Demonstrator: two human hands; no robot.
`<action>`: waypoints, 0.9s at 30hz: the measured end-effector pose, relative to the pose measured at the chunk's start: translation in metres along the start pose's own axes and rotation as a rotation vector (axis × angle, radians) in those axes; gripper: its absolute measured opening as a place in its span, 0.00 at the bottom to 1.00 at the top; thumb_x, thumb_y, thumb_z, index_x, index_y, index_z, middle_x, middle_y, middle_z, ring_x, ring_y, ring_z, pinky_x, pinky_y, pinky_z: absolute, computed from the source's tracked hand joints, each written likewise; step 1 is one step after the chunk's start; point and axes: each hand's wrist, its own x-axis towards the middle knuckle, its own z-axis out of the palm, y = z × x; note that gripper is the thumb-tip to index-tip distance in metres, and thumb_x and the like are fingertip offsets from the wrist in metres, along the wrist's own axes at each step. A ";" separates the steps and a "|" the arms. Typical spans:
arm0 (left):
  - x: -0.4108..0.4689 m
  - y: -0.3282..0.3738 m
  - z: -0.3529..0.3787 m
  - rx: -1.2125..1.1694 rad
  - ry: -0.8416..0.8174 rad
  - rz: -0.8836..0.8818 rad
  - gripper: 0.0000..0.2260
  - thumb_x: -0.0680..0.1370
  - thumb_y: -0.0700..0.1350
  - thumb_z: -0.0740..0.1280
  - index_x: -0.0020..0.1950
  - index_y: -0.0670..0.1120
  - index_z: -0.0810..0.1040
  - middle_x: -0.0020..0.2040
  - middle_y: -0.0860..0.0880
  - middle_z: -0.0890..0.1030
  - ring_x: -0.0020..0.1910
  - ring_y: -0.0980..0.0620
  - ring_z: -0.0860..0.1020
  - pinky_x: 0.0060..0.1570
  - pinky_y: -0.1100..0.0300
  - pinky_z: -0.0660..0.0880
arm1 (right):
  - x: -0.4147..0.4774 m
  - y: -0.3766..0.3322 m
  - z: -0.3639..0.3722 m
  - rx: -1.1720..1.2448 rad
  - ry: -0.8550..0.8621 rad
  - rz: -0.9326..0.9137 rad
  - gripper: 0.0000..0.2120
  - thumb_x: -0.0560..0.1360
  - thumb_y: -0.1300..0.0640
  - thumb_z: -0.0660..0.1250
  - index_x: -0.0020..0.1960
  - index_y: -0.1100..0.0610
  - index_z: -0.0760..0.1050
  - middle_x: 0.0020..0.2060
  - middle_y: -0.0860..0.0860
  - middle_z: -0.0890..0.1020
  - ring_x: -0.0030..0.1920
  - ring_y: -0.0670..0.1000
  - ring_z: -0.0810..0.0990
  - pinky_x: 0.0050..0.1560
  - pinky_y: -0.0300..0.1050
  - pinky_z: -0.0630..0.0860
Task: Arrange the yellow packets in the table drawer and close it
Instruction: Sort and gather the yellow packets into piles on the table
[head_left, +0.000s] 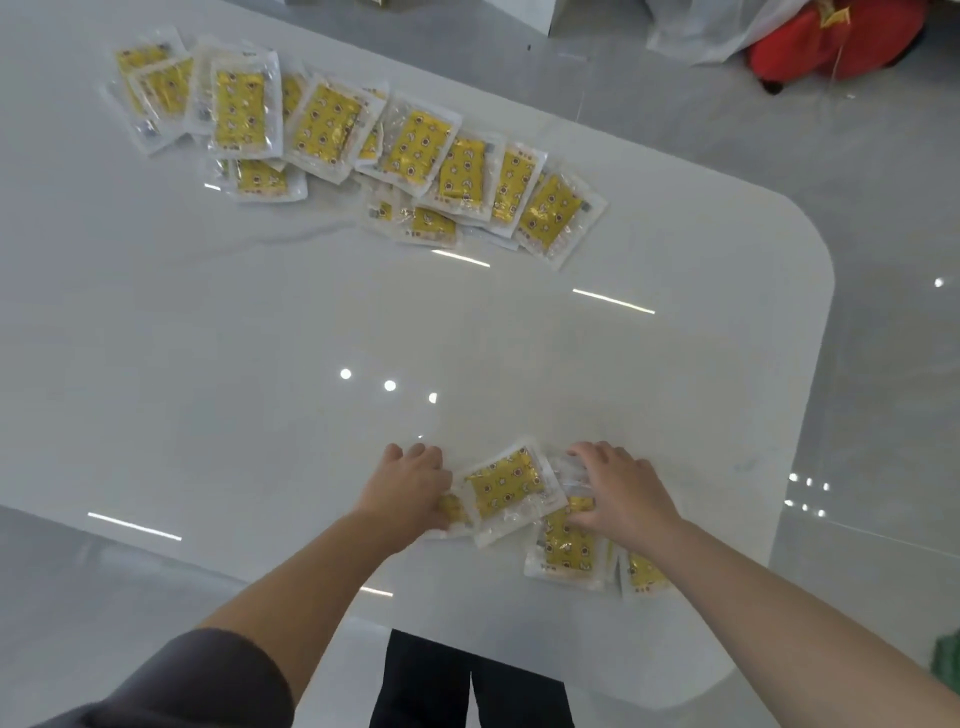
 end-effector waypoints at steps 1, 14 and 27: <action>-0.002 0.003 -0.005 -0.080 0.005 0.051 0.17 0.74 0.58 0.67 0.59 0.51 0.77 0.59 0.51 0.71 0.59 0.50 0.69 0.60 0.57 0.63 | -0.002 0.002 0.000 -0.017 -0.006 0.000 0.39 0.67 0.36 0.71 0.71 0.47 0.59 0.65 0.46 0.70 0.64 0.50 0.70 0.63 0.49 0.66; 0.038 0.101 0.024 -0.302 0.149 -0.393 0.14 0.76 0.45 0.68 0.61 0.51 0.74 0.57 0.48 0.71 0.55 0.48 0.71 0.55 0.58 0.67 | 0.001 0.000 0.018 -0.184 0.094 -0.034 0.35 0.65 0.34 0.72 0.64 0.50 0.64 0.57 0.47 0.72 0.59 0.52 0.71 0.55 0.48 0.66; 0.028 0.073 0.008 -0.958 0.295 -0.504 0.10 0.73 0.46 0.70 0.51 0.45 0.75 0.43 0.47 0.77 0.41 0.47 0.77 0.37 0.54 0.75 | 0.034 0.006 -0.009 0.162 -0.110 0.045 0.18 0.69 0.44 0.74 0.52 0.51 0.72 0.51 0.46 0.78 0.52 0.51 0.78 0.43 0.44 0.72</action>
